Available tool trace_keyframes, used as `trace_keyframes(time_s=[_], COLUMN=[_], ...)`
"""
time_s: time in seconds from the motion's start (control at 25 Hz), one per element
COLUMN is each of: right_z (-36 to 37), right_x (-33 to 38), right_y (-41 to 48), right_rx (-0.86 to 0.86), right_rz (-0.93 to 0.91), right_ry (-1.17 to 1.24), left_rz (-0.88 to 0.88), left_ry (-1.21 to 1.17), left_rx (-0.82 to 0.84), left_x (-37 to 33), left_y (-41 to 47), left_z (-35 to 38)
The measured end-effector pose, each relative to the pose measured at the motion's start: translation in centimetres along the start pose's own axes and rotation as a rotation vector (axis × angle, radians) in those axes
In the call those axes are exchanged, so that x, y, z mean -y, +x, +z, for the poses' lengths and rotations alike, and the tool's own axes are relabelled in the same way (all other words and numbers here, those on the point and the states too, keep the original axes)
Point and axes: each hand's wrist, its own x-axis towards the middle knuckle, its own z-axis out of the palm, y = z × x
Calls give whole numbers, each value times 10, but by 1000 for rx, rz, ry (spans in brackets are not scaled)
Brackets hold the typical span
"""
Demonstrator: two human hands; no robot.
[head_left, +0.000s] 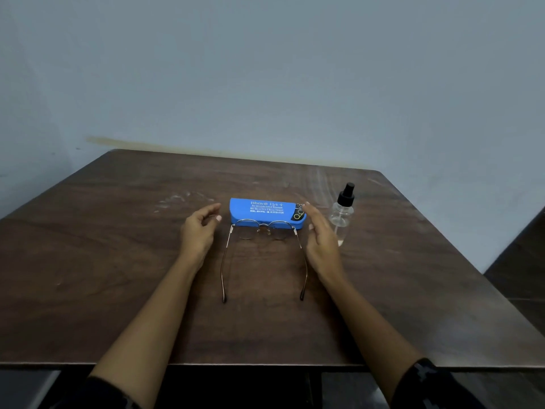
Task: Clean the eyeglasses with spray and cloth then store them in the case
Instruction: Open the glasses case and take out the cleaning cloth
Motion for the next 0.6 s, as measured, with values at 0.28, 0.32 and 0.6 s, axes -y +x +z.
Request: trace_keyframes(time_s=[0.28,0.32,0.6], right_z=[12,14,22], right_x=[-12,-14,-27], right_y=[26,29,45], right_rx=[129,117,97], right_rz=[60,71,161], right_ry=[-6,-3,78], left_rz=[6,2,38], left_ry=[90,91,136], left_rx=[205,229,178], left_x=[-3,-3,3], left_y=[20,23,35], left_z=[11,11,19])
